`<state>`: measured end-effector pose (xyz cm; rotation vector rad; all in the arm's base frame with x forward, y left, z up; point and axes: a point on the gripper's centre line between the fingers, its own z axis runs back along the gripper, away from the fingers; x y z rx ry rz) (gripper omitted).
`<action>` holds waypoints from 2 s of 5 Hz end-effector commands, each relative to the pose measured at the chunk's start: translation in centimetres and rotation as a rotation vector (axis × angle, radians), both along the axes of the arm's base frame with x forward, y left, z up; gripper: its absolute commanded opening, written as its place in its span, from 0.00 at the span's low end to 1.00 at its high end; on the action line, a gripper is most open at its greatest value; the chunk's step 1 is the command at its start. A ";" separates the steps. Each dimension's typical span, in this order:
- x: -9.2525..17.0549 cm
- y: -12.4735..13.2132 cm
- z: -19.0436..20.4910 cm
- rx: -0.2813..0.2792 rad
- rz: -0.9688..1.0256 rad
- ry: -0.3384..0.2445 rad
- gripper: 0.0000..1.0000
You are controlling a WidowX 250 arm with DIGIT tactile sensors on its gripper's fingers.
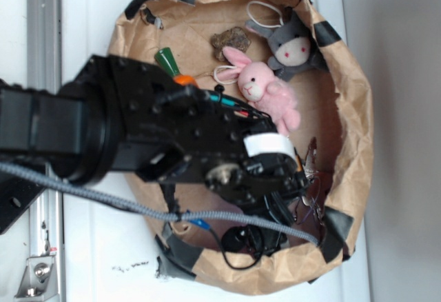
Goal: Grab the silver keys.
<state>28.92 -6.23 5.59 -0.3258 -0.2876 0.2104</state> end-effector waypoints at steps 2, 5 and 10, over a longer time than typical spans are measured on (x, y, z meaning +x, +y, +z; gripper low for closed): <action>3.5 -0.7 2.4 -0.064 0.055 -0.103 1.00; 5.1 -0.4 2.9 -0.070 0.087 -0.160 1.00; 5.4 0.1 1.9 0.131 0.104 -0.303 0.00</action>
